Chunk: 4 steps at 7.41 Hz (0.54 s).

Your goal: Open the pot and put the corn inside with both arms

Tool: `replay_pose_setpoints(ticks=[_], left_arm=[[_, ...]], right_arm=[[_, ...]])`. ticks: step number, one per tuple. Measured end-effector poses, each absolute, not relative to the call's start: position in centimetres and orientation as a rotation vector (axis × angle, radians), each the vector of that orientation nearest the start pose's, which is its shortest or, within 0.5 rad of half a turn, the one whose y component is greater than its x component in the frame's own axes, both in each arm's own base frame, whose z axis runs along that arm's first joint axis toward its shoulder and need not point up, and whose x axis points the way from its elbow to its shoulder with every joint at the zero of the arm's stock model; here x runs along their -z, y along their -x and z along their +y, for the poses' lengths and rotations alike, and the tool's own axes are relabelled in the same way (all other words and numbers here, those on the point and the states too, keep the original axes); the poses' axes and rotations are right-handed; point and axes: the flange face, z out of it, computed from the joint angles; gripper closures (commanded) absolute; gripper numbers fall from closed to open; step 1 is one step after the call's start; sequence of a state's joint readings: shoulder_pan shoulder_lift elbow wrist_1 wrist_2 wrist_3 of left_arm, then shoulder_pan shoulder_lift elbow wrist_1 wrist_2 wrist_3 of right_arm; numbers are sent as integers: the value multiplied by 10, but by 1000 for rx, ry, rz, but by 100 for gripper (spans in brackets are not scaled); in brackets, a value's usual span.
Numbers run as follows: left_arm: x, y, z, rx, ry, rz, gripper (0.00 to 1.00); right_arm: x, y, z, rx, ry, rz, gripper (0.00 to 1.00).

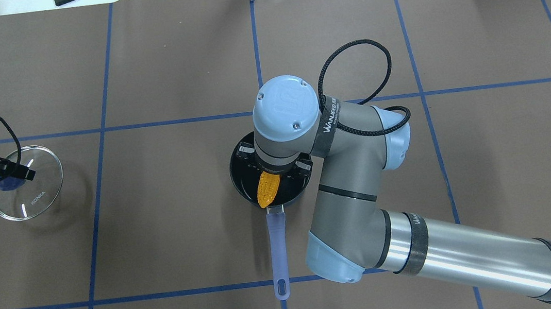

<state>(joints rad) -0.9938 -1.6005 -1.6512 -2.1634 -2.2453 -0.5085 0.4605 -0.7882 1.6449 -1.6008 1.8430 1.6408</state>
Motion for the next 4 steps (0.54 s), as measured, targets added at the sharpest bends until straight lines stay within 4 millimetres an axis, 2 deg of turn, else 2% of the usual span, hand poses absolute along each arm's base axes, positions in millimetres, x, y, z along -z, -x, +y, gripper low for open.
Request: replay_pose_setpoints(ticks=[1, 3, 4], left_arm=[[-540, -229, -482, -299, -244, 902, 50], [-540, -229, -482, -298, -243, 901, 50], [-540, -229, -482, -298, -243, 901, 50]], right_arm=[[-162, 577, -401, -377, 90, -857, 34], [-164, 575, -406, -374, 68, -854, 32], [-163, 569, -414, -376, 56, -856, 13]])
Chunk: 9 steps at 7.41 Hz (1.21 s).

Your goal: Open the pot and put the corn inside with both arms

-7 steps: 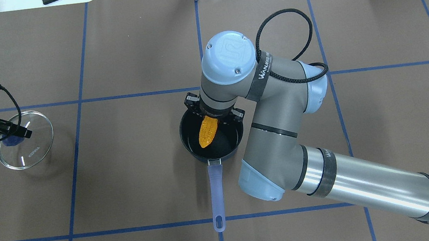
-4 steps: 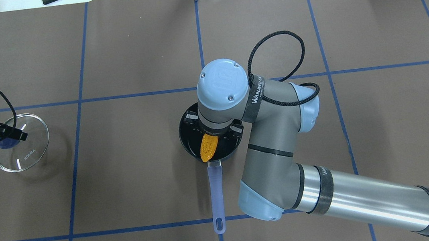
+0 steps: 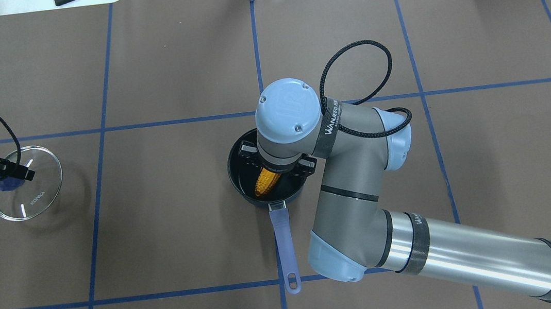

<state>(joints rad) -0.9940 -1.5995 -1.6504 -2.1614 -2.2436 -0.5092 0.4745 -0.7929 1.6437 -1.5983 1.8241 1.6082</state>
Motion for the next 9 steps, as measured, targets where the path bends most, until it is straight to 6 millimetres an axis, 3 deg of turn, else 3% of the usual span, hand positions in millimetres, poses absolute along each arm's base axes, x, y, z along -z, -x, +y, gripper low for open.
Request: replay_pose_setpoints(ticks=[1, 3, 7, 9], left_arm=[[-540, -228, -482, -297, -242, 901, 50], [-542, -228, -481, -297, -241, 899, 50], [-553, -238, -491, -286, -242, 862, 47], [-555, -242, -497, -282, -237, 857, 35]], right_arm=[[-162, 563, -422, -381, 48, -858, 0], [-156, 544, -443, -380, 51, -873, 0], [-145, 476, -501, -376, 89, -933, 0], [-140, 451, -515, -373, 90, -958, 0]])
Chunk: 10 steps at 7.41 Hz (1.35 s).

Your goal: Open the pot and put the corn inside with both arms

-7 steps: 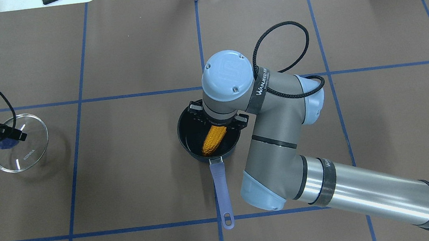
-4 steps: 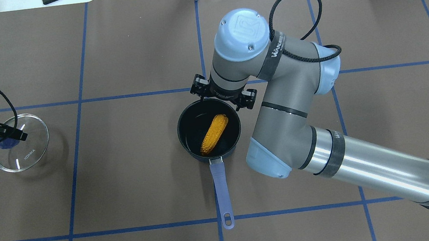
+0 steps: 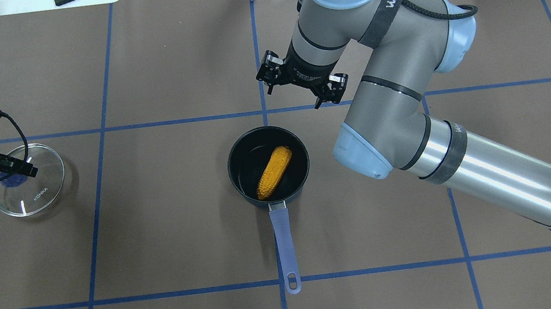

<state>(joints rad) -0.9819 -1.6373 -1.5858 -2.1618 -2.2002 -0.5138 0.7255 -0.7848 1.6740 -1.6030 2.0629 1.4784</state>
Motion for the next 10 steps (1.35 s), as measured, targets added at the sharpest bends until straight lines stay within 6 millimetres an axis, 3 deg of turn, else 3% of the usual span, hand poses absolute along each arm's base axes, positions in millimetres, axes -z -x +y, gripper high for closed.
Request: replay_pose_setpoints(ticks=[2, 4, 8, 9, 10], left_arm=[[-556, -244, -500, -282, -237, 856, 30], [-554, -244, -500, -284, -240, 857, 5], [-539, -239, -498, -292, -254, 886, 3], [-533, -220, -501, -277, -251, 917, 3], [-531, -178, -512, -250, -253, 961, 2]], right_arm=[[-136, 424, -528, -384, 74, -979, 0], [-147, 380, -538, -405, 50, -1000, 0], [-233, 286, -556, -363, -60, -927, 0], [-253, 261, -564, -343, -90, -900, 0], [-277, 230, -574, -312, -120, -873, 0]])
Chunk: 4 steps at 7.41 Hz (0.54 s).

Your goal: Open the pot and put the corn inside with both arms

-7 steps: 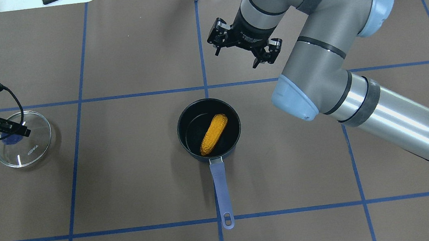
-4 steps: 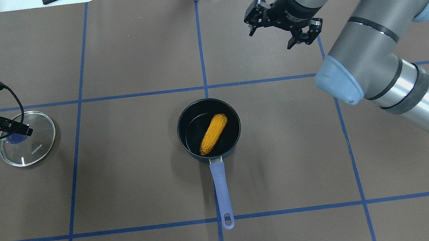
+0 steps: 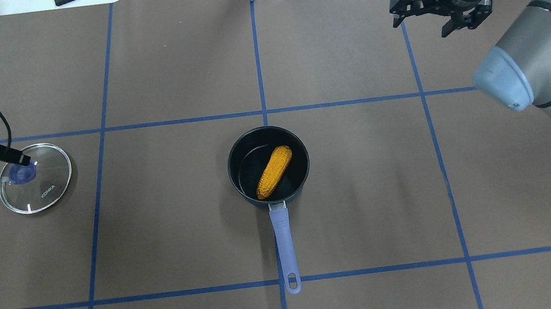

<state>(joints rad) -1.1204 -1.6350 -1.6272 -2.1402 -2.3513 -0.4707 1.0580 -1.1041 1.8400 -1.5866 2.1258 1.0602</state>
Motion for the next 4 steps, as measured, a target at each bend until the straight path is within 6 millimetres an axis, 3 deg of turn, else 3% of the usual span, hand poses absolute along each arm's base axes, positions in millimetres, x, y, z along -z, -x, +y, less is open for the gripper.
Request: replay_pose_setpoints(ticks=[2, 4], left_arm=[[-548, -72, -532, -262, -277, 971, 2], [-573, 18, -535, -289, -275, 922, 3]], right_arm=[[-339, 152, -602, -190, -143, -845, 0], [-407, 77, -615, -94, -154, -820, 0]])
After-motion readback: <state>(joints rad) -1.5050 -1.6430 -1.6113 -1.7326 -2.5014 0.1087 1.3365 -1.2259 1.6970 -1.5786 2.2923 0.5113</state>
